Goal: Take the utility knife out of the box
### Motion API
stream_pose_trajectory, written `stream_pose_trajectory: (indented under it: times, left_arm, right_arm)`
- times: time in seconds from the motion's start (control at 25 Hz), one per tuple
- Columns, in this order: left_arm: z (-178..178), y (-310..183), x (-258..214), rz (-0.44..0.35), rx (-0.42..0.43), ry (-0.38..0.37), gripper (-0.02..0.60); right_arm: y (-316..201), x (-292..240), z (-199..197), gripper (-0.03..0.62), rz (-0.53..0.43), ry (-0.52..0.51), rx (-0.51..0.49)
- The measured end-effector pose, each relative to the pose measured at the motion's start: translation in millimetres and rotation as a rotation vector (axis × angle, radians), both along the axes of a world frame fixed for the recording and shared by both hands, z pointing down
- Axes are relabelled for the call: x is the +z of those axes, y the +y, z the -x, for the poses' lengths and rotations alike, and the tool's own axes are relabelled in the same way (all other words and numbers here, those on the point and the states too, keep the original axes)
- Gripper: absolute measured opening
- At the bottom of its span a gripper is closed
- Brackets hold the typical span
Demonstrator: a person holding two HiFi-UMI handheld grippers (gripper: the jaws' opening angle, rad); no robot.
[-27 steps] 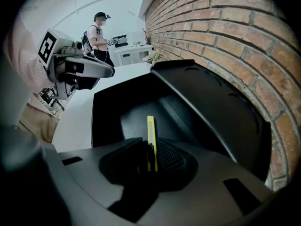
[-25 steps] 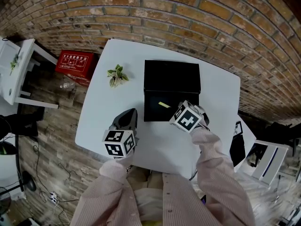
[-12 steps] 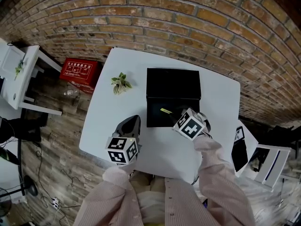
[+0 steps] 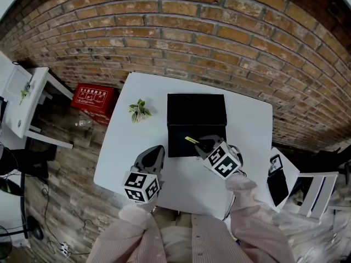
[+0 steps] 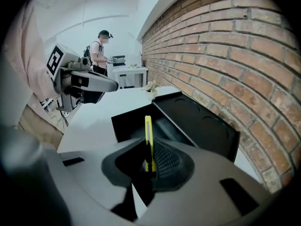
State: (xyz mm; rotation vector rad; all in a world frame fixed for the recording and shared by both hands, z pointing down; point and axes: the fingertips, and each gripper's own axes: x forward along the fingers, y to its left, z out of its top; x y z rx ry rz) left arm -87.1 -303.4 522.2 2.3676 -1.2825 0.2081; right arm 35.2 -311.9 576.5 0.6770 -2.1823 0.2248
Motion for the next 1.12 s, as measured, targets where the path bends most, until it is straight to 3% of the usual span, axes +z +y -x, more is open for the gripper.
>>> stream_pose_trajectory:
  times: [0.56, 1.12]
  left_arm:
    - [-7.4, 12.4, -55.3, -0.134, 0.046, 0.010, -0.008]
    - [-0.5, 15.2, -109.9, -0.268, 0.021, 0.009, -0.008]
  right_arm:
    - [20.3, -73.2, -8.7, 0.052, -0.141, -0.393, 0.195]
    - [30.7, -142.9, -35.3, 0.052, -0.290, -0.685, 0.358]
